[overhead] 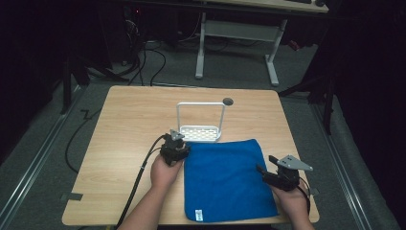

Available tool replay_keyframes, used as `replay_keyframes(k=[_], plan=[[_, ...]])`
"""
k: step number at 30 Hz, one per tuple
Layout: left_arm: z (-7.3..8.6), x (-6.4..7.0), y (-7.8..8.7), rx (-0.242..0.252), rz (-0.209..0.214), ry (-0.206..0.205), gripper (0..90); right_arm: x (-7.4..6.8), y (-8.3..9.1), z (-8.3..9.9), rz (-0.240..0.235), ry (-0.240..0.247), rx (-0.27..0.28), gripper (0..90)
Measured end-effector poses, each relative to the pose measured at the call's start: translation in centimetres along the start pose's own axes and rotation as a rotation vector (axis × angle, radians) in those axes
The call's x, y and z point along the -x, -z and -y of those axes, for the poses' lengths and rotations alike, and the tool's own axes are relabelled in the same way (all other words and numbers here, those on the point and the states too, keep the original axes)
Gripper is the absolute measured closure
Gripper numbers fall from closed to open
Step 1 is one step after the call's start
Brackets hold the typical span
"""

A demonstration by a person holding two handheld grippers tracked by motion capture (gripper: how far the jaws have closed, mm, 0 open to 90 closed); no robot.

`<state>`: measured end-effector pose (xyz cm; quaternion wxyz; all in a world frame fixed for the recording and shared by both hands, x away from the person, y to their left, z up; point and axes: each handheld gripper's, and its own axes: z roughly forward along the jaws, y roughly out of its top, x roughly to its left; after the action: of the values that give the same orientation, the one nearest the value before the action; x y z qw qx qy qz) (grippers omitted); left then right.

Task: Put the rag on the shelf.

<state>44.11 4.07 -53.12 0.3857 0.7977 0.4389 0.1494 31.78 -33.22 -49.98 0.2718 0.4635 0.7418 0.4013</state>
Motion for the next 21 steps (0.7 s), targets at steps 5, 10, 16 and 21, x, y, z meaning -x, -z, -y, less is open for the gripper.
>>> replay_keyframes(k=[5, 10, 16, 21], plan=[[0.0, 0.3, 0.0, 0.000, -0.014, -0.020, 63.6, 0.3, -1.2, -0.8, 0.002, -0.007, -0.021, 43.0], [0.0, 0.3, -0.1, -0.002, -0.012, -0.023, 66.6, 1.7, -3.4, -2.0, 0.052, -0.020, -0.071, 47.9], [-0.1, 0.4, -0.2, -0.003, 0.002, -0.027, 66.9, 3.4, -6.2, -3.0, 0.085, -0.073, -0.109, 53.2], [-0.1, 0.6, -0.2, -0.004, -0.005, -0.044, 69.2, 4.4, -8.6, -3.2, 0.086, -0.131, -0.145, 55.9]])
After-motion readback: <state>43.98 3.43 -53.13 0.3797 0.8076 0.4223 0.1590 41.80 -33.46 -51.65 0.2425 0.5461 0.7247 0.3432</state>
